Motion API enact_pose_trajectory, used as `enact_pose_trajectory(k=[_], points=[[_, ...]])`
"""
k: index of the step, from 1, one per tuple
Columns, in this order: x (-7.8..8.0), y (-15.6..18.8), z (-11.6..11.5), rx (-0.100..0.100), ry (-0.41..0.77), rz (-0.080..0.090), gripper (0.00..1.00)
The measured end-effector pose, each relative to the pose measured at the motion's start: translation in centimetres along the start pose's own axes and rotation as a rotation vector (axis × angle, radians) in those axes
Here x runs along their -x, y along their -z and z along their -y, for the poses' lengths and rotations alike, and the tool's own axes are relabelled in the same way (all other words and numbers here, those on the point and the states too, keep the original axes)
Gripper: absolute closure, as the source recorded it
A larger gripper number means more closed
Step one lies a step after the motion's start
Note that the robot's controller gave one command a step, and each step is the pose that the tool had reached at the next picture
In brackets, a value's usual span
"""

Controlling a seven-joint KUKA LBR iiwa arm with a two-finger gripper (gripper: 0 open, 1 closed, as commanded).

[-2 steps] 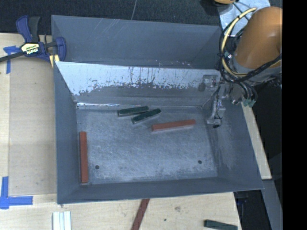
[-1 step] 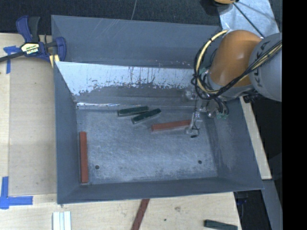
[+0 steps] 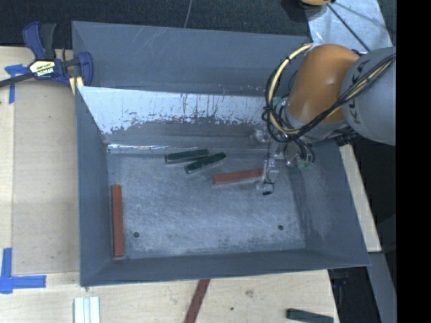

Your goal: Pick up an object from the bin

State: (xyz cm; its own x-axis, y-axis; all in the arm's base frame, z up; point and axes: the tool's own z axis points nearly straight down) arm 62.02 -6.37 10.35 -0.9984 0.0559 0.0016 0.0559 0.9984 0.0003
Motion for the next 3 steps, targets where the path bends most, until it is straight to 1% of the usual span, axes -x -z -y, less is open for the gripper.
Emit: enact_pose_trajectory(k=[1, 2, 3], points=[[-1.4, 1.0, -1.6, 0.000, 0.039, 0.003, 0.00], [-1.6, -3.5, -2.6, 0.000, 0.052, 0.003, 0.00], [-2.5, -3.2, -3.7, 0.000, 0.149, 0.007, 1.00]])
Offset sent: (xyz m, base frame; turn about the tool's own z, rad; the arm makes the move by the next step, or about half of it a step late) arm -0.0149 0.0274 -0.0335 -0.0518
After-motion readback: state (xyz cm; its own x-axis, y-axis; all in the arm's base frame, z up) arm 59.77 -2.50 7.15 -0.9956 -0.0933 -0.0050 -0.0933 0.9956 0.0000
